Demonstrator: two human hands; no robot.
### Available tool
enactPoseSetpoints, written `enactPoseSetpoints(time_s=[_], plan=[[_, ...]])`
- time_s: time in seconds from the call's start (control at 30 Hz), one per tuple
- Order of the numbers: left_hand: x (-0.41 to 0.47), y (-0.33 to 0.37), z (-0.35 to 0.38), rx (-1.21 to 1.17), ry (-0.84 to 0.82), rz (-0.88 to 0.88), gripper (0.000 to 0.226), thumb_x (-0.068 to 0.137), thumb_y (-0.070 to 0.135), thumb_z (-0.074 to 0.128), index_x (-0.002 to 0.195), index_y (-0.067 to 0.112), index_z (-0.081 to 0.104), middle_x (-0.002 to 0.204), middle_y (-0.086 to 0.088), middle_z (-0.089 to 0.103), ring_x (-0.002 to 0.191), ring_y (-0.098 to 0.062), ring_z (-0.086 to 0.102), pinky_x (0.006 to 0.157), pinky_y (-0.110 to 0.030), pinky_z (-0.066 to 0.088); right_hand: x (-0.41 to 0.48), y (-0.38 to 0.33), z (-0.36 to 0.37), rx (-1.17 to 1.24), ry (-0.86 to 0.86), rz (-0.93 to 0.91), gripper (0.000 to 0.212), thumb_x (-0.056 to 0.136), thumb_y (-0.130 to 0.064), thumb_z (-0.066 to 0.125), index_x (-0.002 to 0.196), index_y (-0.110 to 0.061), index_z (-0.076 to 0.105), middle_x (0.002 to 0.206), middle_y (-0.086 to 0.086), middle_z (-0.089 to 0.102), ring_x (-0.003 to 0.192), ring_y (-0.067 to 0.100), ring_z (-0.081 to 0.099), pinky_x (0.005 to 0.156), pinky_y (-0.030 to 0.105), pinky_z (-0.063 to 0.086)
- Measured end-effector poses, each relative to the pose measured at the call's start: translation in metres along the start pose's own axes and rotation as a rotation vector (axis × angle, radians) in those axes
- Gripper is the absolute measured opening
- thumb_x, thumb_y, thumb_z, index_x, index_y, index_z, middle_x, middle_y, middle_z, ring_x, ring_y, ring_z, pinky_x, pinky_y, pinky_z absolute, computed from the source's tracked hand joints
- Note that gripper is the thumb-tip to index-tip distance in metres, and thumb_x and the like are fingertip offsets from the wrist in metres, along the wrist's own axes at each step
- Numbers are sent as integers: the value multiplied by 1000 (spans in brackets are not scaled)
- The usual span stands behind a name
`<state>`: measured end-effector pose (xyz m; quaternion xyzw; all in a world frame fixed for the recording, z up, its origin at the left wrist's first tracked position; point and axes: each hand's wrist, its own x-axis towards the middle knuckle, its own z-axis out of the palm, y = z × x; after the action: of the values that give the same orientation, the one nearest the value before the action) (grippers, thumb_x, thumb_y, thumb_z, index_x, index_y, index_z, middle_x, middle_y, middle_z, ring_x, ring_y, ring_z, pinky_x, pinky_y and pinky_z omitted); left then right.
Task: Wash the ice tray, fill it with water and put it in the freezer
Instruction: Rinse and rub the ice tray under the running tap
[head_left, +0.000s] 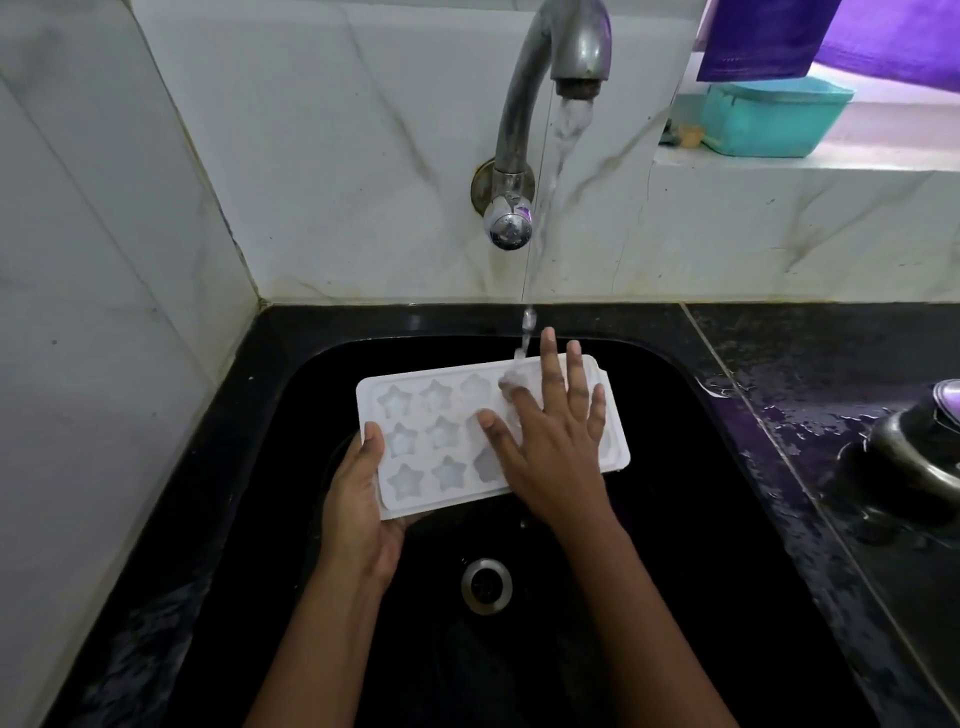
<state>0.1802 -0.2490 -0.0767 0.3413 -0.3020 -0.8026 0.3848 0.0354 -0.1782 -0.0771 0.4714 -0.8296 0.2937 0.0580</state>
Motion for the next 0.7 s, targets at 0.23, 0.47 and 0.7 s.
enactPoseSetpoints(time_s=[0.23, 0.47, 0.7], plan=[[-1, -3, 6, 21, -11, -8, 35, 97, 35, 45, 122, 15, 59, 112, -9, 71, 100, -27, 70, 75, -46, 59, -4, -2, 4, -48, 19, 46, 65, 88, -64, 20, 133, -27, 48, 158, -4, -15, 142, 12, -24, 112, 47, -15], [-1, 1, 4, 90, -15, 35, 33, 98, 37, 43, 119, 18, 60, 111, -7, 72, 99, -25, 70, 71, -42, 60, 1, 11, -6, -82, 25, 54, 62, 88, -64, 15, 120, -32, 57, 156, -9, -18, 142, 10, -25, 111, 44, -17], [1, 4, -1, 50, 27, 31, 36, 100, 35, 41, 123, 14, 60, 111, -9, 72, 98, -26, 70, 63, -38, 59, 5, 6, -9, 54, -51, -11, 64, 85, -67, 17, 119, -32, 58, 157, -13, -13, 140, 7, -28, 111, 42, -19]])
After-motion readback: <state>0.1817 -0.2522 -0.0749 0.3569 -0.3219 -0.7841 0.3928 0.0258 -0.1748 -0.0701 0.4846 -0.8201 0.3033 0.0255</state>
